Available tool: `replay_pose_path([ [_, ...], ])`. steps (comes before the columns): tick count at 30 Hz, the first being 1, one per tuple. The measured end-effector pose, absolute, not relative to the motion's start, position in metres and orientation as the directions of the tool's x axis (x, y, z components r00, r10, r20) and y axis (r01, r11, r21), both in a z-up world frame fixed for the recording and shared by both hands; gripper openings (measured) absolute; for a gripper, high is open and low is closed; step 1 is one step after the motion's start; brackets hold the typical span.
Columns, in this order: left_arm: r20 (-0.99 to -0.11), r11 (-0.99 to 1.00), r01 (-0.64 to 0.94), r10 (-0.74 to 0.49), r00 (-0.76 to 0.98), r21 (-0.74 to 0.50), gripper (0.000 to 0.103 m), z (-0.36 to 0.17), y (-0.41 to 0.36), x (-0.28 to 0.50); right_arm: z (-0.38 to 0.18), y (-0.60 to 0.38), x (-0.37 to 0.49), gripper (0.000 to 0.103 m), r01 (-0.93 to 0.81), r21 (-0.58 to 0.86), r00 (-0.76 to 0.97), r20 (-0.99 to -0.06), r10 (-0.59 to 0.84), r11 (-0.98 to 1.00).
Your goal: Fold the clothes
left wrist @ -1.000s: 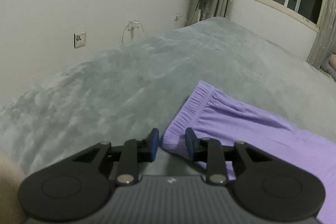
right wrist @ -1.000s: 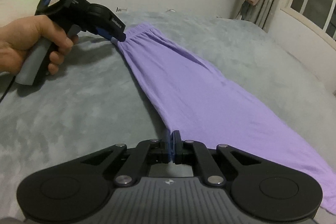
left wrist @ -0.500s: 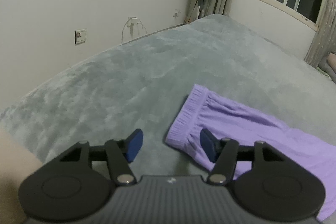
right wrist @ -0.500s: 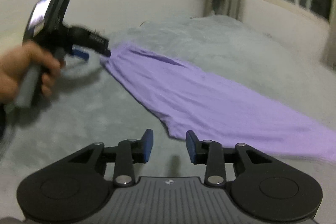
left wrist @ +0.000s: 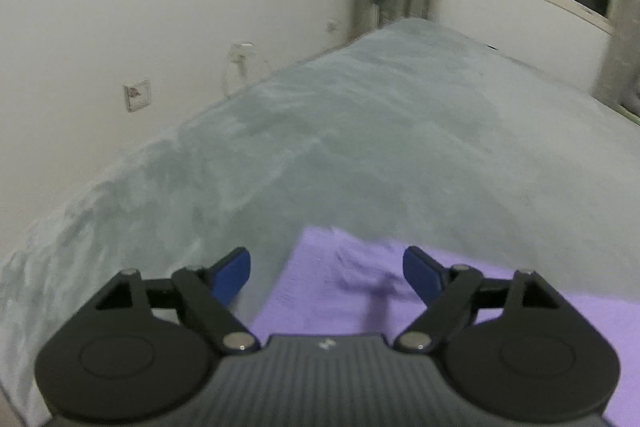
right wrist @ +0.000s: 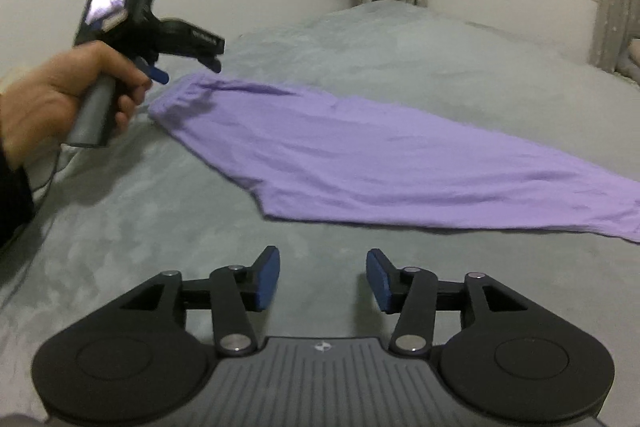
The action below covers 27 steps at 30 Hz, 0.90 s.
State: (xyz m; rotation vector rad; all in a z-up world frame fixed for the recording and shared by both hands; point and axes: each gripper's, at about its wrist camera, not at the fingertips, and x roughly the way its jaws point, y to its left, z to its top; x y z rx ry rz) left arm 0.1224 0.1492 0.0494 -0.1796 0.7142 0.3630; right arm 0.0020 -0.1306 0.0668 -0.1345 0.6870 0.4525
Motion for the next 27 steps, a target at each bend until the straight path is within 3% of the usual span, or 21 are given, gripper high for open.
replay_pose_path([
  [1,-0.676,0.926,-0.377,0.274,0.684,-0.007,0.042,0.043,0.147,0.126,0.067,-0.133,0.002,0.05,-0.443,0.03,0.684,-0.635,0.36,0.896],
  [2,-0.686,0.93,-0.366,0.283,0.67,0.027,0.025,0.036,0.145,0.13,0.068,-0.134,0.002,0.05,-0.442,0.033,0.686,-0.631,0.361,0.897],
  [4,-0.657,0.927,-0.373,0.301,0.691,0.032,0.02,0.03,0.145,0.121,0.068,-0.134,0.001,0.05,-0.445,0.034,0.685,-0.631,0.365,0.895],
  [17,-0.532,0.923,-0.38,0.292,0.795,-0.06,0.019,0.037,0.155,0.092,0.07,-0.128,-0.007,0.051,-0.493,0.027,0.677,-0.615,0.404,0.869],
  [22,-0.478,0.929,-0.369,0.309,0.822,-0.034,0.019,0.05,0.144,0.099,0.069,-0.129,-0.006,0.051,-0.488,0.028,0.679,-0.616,0.399,0.873],
  [27,-0.497,0.917,-0.398,0.35,0.794,0.012,0.019,0.052,0.136,0.125,0.068,-0.128,-0.01,0.051,-0.488,0.018,0.682,-0.615,0.395,0.873],
])
